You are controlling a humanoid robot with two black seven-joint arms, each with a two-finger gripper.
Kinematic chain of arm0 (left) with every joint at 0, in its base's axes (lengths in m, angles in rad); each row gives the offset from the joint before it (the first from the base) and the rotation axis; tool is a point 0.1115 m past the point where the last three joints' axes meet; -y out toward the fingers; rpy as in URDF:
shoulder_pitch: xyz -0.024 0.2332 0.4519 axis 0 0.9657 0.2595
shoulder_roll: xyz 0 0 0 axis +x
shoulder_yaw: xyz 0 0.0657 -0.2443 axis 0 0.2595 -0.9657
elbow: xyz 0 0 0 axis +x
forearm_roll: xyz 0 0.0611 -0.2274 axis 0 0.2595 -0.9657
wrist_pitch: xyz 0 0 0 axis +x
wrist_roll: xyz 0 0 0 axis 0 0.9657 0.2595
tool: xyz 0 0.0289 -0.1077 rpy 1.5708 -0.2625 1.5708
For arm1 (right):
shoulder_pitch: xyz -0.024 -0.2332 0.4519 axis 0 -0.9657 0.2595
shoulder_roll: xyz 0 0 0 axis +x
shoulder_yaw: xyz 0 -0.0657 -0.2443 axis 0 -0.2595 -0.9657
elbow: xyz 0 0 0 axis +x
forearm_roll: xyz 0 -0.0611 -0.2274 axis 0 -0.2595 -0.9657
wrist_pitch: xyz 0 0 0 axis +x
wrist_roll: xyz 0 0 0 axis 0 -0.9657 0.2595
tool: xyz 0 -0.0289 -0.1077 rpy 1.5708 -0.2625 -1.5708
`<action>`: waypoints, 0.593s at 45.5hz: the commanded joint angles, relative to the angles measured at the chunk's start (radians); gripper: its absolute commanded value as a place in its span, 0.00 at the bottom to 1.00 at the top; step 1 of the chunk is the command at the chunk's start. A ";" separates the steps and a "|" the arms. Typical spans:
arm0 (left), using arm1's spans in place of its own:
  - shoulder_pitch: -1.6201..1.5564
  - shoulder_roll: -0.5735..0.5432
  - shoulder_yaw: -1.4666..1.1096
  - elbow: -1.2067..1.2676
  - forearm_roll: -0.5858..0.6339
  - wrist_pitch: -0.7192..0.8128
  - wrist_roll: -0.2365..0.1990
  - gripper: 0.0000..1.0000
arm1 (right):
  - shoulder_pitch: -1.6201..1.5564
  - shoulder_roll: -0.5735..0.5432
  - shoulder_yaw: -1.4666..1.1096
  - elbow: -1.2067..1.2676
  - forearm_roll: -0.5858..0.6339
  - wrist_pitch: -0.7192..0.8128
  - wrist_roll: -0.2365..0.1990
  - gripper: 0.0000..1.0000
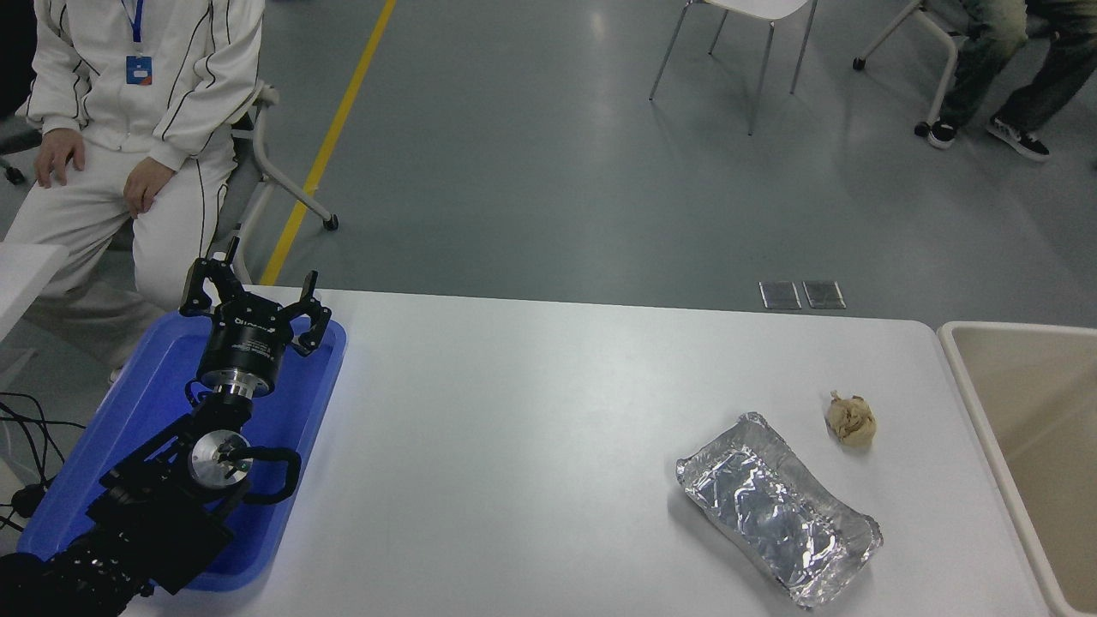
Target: Pick up paper cup place in dustbin
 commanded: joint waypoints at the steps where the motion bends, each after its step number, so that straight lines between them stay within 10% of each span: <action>1: 0.000 0.000 0.000 0.000 0.000 0.000 0.000 1.00 | 0.124 0.091 -0.041 0.055 -0.014 0.043 0.001 1.00; 27: -0.002 0.000 0.000 0.001 0.000 0.000 0.000 1.00 | 0.246 0.378 0.169 0.129 -0.013 0.043 0.001 1.00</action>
